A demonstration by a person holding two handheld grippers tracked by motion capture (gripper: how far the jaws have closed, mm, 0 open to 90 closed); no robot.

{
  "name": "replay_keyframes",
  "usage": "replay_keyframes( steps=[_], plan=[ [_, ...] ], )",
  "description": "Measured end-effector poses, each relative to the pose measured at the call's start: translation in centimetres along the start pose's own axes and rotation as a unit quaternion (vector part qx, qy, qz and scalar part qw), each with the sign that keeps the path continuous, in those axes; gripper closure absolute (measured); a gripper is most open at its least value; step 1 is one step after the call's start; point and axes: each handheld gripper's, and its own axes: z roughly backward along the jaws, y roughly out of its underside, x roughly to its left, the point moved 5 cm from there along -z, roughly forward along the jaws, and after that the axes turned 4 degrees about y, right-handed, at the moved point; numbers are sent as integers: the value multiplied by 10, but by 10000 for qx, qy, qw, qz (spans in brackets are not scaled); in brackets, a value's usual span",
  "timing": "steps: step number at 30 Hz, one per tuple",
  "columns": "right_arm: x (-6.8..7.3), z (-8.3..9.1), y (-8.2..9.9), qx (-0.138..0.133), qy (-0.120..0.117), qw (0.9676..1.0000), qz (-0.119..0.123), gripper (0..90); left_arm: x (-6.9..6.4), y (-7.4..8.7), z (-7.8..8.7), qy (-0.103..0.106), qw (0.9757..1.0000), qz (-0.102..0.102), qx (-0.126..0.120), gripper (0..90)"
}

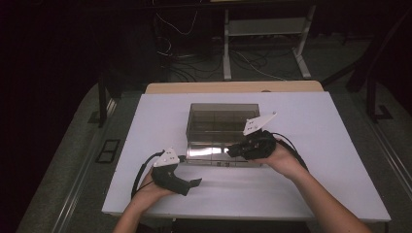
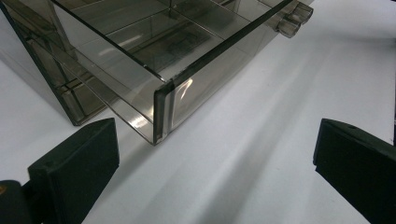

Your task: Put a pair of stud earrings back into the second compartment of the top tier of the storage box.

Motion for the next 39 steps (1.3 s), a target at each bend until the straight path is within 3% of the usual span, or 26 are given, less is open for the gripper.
replay_keyframes(
  steps=[9,21,39],
  plan=[
    [-1,3,-1,-67,32,10000,6,682,0,0,0,-1,10000,-2,-5,0],
    [-7,25,3,-286,94,9994,-189,578,0,0,0,-15,10000,29,-34,0],
    [-19,55,18,-447,538,9965,-450,480,1,0,1,-26,10000,21,-23,0]
  ],
)
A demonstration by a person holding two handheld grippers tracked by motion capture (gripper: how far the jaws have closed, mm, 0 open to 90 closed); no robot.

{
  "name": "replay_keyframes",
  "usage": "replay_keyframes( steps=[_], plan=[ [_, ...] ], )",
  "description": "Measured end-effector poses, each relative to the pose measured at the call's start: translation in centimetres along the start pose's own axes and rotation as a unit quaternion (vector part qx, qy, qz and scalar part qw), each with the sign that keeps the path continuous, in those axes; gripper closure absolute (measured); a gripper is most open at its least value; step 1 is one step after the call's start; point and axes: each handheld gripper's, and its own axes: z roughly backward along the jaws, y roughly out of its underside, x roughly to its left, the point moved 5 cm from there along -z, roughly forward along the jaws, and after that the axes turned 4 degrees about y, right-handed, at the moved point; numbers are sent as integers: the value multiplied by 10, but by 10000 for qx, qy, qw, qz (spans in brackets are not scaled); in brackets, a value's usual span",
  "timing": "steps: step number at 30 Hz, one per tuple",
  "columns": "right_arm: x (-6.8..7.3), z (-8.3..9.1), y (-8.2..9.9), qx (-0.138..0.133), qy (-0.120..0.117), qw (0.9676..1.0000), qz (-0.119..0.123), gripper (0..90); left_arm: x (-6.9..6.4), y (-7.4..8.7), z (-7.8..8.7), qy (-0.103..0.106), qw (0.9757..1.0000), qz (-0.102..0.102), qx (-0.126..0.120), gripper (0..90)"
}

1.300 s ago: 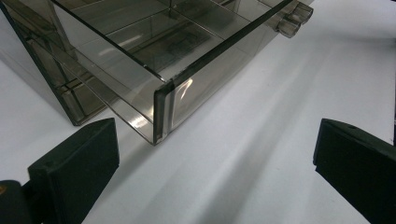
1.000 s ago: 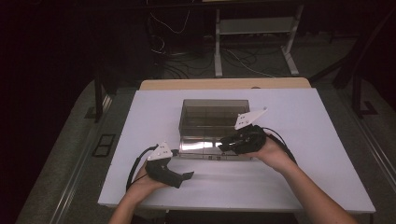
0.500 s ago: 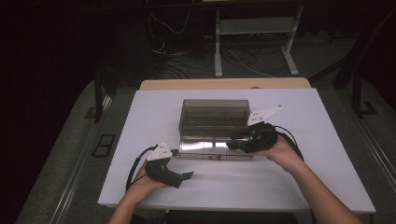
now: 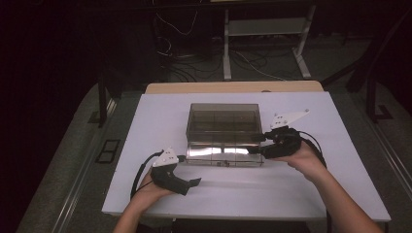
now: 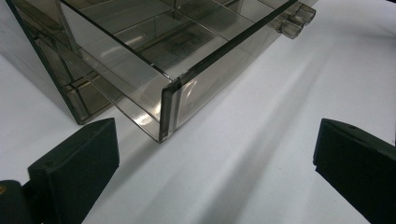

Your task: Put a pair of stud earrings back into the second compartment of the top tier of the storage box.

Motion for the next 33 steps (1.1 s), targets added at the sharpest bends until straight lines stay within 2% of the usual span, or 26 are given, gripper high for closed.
replay_keyframes(
  steps=[2,16,22,33],
  plan=[
    [-2,5,2,-33,119,9999,-7,475,-1,0,-1,0,10000,5,-2,0],
    [-15,27,18,-106,489,9987,-129,410,-1,0,-1,7,10000,25,5,0],
    [-19,32,24,-71,685,9975,-167,365,-1,0,-1,7,10000,7,10,0],
    [-28,43,44,83,919,9954,-243,338,0,0,0,-9,10000,15,5,0]
  ],
)
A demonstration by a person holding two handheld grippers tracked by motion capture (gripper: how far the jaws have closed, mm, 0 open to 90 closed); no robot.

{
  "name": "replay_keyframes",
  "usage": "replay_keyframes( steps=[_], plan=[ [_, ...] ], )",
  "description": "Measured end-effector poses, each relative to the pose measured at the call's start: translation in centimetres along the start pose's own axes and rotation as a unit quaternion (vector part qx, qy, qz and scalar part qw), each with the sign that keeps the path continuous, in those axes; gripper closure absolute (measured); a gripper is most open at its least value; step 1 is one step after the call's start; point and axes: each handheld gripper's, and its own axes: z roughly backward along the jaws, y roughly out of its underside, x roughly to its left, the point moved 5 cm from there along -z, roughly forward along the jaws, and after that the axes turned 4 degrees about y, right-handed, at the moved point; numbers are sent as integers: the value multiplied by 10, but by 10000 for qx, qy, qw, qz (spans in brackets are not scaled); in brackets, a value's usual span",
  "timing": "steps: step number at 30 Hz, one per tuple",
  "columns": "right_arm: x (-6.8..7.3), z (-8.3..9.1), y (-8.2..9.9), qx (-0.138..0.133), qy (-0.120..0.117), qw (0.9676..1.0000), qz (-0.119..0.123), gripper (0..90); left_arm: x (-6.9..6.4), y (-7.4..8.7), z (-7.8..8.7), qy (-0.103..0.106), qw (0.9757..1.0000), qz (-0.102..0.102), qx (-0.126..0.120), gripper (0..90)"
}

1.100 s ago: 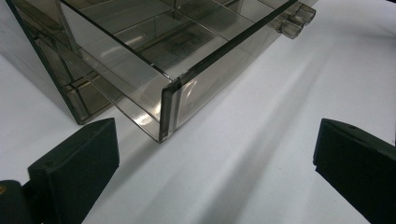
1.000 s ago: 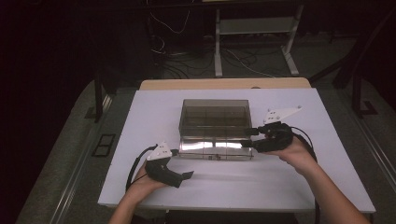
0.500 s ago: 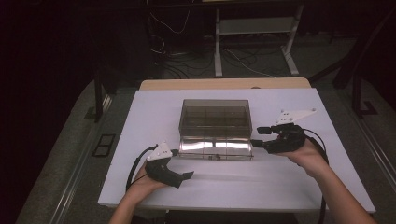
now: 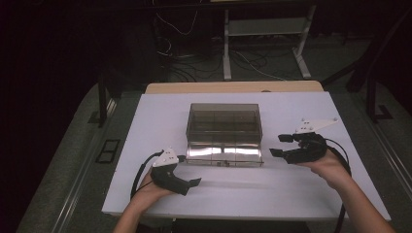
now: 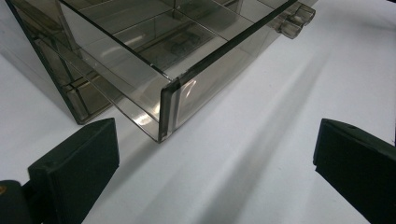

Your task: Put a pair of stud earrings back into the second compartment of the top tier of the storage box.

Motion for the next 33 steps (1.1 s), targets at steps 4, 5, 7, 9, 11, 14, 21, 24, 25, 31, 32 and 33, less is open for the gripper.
replay_keyframes(
  steps=[4,5,7,9,11,14,21,24,25,31,32,33],
  plan=[
    [-4,5,7,25,111,9999,-33,338,-1,0,-1,8,10000,32,-7,0],
    [-5,6,8,20,126,9999,-32,338,-1,0,-1,11,10000,29,-4,0],
    [-7,7,11,40,157,9999,-48,331,-1,0,-1,14,10000,22,-12,0],
    [-9,8,15,67,237,9997,-44,319,-1,0,0,2,10000,7,1,0],
    [-11,9,19,102,279,9995,-60,319,-1,0,0,2,10000,19,-5,0],
    [-16,11,26,150,343,9992,-108,319,0,0,0,5,10000,8,-4,0],
    [-26,13,42,186,467,9984,-276,322,-1,0,-1,20,10000,-1,1,0],
    [-29,13,50,247,490,9981,-284,332,-1,0,-1,17,10000,-14,19,0],
    [-29,13,51,253,498,9979,-320,337,-1,0,0,16,10000,-10,14,0],
    [-34,15,62,336,580,9973,-315,402,0,1,0,12,10000,-18,37,0],
    [-36,16,64,344,593,9971,-341,413,0,1,0,9,10000,-19,41,0],
    [-37,16,65,332,604,9970,-349,417,0,1,0,6,10000,-22,45,0]
  ],
)
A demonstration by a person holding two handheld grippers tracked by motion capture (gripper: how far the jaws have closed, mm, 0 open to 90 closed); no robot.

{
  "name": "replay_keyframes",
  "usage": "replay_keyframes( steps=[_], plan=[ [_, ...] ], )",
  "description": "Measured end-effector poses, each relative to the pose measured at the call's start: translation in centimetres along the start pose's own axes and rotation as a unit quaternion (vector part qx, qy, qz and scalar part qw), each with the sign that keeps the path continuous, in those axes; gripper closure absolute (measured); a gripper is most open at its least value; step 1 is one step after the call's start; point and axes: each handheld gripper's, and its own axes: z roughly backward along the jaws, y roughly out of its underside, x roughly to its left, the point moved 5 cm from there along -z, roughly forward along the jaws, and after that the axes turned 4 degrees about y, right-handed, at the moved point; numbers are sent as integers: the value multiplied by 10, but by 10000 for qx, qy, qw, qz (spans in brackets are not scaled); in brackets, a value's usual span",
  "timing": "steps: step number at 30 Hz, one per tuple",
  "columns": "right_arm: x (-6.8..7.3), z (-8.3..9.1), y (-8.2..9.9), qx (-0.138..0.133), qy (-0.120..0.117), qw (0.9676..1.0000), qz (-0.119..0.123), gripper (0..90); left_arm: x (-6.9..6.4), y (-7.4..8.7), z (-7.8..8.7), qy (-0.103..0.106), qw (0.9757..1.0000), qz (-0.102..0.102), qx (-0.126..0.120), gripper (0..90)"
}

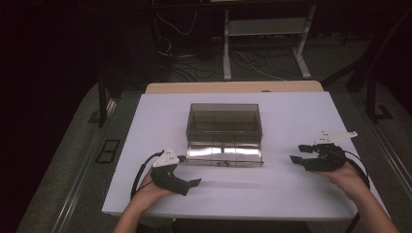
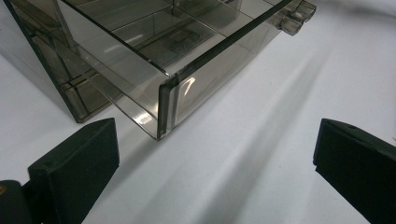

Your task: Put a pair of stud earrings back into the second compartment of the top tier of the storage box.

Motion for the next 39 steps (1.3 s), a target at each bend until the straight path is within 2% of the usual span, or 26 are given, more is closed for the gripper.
replay_keyframes(
  steps=[12,16,23,39],
  plan=[
    [-11,3,18,196,229,9994,-191,514,1,-1,2,-26,10000,3,-28,0],
    [-13,1,25,299,203,9990,-268,558,-1,-1,1,-18,10000,-9,-32,0],
    [-17,-2,31,341,237,9989,-233,623,-1,-1,0,8,10000,-22,-17,0],
    [-16,-12,38,564,210,9980,-175,709,-1,0,-2,27,10000,-13,16,0]
  ],
)
